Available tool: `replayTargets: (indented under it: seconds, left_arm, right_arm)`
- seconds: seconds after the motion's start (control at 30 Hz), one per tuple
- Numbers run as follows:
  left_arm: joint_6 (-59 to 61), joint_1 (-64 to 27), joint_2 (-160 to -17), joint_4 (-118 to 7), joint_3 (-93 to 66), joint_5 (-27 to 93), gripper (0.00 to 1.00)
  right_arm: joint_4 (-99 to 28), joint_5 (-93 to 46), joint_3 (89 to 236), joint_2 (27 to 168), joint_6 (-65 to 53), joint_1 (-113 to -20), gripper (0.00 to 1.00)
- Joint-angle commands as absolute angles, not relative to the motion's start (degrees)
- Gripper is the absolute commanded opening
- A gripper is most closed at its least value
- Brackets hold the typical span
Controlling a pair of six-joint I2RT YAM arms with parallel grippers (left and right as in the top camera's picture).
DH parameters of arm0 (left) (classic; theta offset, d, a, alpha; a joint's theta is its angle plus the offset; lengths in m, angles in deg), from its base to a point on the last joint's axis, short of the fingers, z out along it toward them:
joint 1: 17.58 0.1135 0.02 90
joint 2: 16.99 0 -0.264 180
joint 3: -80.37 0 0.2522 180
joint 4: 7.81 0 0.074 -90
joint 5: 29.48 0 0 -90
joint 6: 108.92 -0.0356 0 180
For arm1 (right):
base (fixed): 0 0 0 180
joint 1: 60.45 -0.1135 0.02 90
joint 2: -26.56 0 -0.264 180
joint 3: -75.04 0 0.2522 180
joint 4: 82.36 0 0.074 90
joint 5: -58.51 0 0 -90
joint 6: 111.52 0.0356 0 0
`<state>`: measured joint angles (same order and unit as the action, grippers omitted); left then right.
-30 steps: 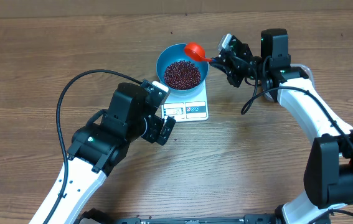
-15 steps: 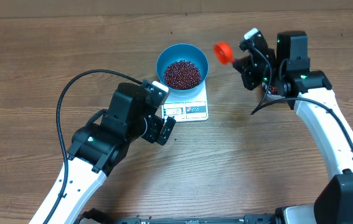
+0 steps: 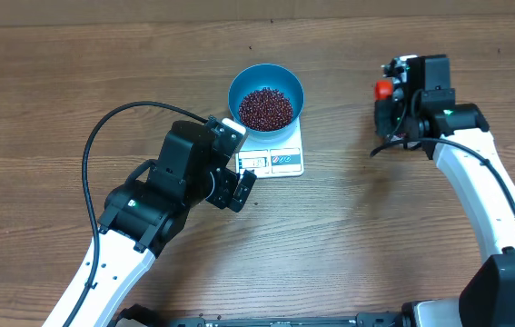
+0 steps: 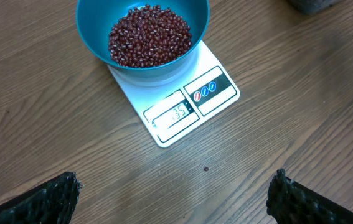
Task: Scoop item into bowl and weigh 150g on scale
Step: 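Move the empty red scoop right back over the bean tub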
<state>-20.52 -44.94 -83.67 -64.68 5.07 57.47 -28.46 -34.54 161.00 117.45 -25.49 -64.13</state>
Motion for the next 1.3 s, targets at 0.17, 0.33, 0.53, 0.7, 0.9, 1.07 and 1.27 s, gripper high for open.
replayTargets:
  seconds: [0.17, 0.33, 0.53, 0.7, 0.9, 1.07, 1.27]
  left_arm:
    - [-20.00, -45.09, -84.06, -64.68, 3.71, 56.62, 1.00]
    - [-20.02, -45.09, -84.06, -64.66, 3.71, 56.64, 0.99]
    - [-20.00, -45.09, -84.06, -64.66, 3.71, 56.62, 1.00]
    - [-20.02, -45.09, -84.06, -64.66, 3.71, 56.62, 0.99]
    - [-20.00, -45.09, -84.06, -64.66, 3.71, 56.62, 1.00]
    - [-20.00, -45.09, -84.06, -64.66, 3.71, 56.62, 1.00]
    - [-20.00, -45.09, -84.06, -64.66, 3.71, 56.62, 1.00]
  right_arm:
    - [-28.20, -32.42, 161.24, 114.39, -18.15, -58.89, 0.04]
    - [-25.51, -32.75, 161.24, 114.30, -18.06, -58.06, 0.04]
    - [-21.51, -36.01, 161.22, 114.32, -18.10, -58.08, 0.04]
    - [-19.94, -37.47, 161.16, 114.32, -18.32, -58.06, 0.04]
    - [-19.85, -37.49, 161.16, 115.74, -18.30, -58.06, 0.04]
    - [-19.89, -38.19, 161.16, 118.74, -18.30, -58.06, 0.04]
    - [-21.33, -40.66, 161.16, 121.03, -18.30, -57.97, 0.04]
